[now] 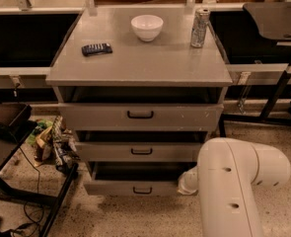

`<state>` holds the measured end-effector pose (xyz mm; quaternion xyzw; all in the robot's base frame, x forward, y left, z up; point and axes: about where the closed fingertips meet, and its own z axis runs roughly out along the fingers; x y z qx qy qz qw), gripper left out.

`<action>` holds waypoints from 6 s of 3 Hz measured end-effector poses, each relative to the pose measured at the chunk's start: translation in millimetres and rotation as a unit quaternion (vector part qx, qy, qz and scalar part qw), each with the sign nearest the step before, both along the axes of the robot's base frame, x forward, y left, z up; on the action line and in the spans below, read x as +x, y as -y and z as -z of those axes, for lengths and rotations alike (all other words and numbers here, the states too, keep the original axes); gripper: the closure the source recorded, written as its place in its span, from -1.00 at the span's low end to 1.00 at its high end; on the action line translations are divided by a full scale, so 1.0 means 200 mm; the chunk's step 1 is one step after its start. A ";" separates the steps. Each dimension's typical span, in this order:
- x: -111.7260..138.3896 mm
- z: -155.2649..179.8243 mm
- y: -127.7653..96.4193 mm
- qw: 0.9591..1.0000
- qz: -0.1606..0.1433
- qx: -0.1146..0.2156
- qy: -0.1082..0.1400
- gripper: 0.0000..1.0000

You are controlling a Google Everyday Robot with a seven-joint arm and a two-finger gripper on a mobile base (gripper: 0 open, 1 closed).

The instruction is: Open bottom drawer

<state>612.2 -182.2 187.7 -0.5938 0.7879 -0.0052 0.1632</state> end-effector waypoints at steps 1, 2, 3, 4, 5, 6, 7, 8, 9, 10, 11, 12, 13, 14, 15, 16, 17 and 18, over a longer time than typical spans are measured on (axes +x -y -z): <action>0.04 -0.08 0.01 1.000 -0.011 -0.010 0.014 1.00; -0.04 -0.08 0.05 1.000 -0.005 -0.014 0.005 1.00; -0.20 -0.10 0.14 1.000 0.005 -0.021 -0.013 1.00; -0.19 -0.10 0.14 1.000 0.005 -0.021 -0.013 0.61; -0.20 -0.10 0.14 1.000 0.005 -0.021 -0.013 0.15; -0.20 -0.10 0.14 1.000 0.005 -0.021 -0.013 -0.32; -0.14 -0.26 0.16 0.999 -0.011 -0.039 0.007 -0.78; -0.15 -0.26 0.19 0.999 -0.012 -0.047 0.006 -1.00; -0.15 -0.26 0.19 0.999 -0.012 -0.046 0.006 -1.00; -0.17 -0.11 0.20 1.000 0.000 -0.023 0.009 -1.00; -0.18 0.02 0.16 1.000 0.009 0.005 0.012 -1.00; -0.17 0.02 0.14 1.000 0.012 0.009 0.014 -1.00; -0.17 0.07 0.09 1.000 0.002 -0.020 -0.019 -0.61; -0.21 0.10 0.10 0.992 -0.001 -0.087 -0.087 -0.15; -0.32 0.00 0.24 0.980 0.023 -0.147 -0.136 0.32; -0.32 -0.01 0.26 0.978 0.028 -0.151 -0.141 0.78; -0.39 -0.04 0.29 0.977 0.040 -0.142 -0.154 1.00; -0.40 -0.03 0.29 0.976 0.042 -0.142 -0.160 1.00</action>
Offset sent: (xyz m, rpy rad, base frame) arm -0.3138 -0.0606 0.0634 -0.1951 0.2045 -0.1639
